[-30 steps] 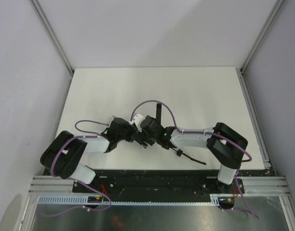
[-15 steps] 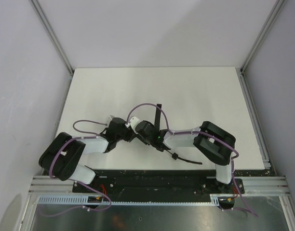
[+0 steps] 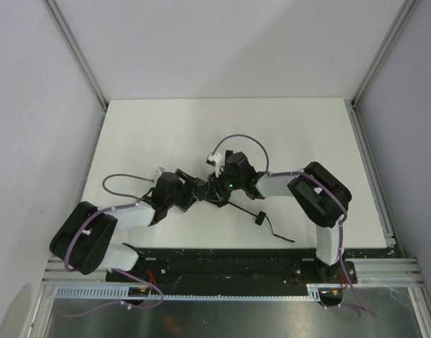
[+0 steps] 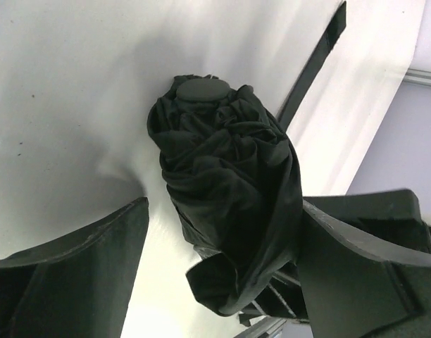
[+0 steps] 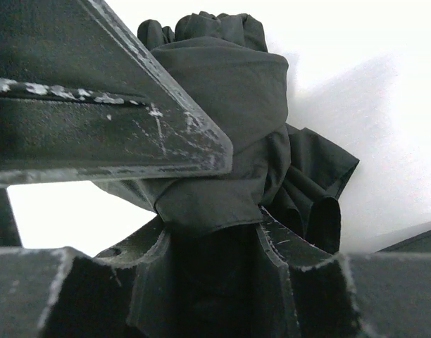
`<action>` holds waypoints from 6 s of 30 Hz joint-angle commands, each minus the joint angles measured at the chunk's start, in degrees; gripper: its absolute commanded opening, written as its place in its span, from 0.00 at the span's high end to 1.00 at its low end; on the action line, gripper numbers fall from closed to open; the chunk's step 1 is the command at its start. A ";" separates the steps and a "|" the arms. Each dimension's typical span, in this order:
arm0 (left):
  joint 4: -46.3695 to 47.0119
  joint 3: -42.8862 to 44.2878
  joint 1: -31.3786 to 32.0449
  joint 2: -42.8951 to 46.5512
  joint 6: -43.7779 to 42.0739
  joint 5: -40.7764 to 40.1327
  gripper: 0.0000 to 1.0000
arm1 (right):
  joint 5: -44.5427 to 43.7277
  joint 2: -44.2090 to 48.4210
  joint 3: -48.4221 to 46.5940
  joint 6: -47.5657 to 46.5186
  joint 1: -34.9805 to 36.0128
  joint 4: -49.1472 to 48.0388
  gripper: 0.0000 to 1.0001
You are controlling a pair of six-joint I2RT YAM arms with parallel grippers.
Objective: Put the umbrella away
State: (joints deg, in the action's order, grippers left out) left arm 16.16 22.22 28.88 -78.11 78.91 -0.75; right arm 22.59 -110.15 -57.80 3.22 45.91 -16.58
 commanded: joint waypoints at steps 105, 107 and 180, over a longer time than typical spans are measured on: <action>-9.40 -1.27 1.09 -10.65 -8.21 -0.95 0.92 | 7.13 5.90 -1.68 4.95 -5.60 16.89 0.13; -9.40 -1.36 1.09 -10.13 -8.13 -0.93 0.94 | 0.35 9.27 -1.67 2.09 -3.47 19.64 0.08; -10.41 -0.10 1.17 -15.31 -8.19 1.47 0.77 | 7.98 7.00 -1.47 6.52 -6.86 17.33 0.05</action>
State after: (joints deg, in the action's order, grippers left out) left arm 22.96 26.50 29.36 -89.45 76.73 4.38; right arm 40.86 -110.06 -58.50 16.40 37.56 -11.31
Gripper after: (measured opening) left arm 0.473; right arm 0.871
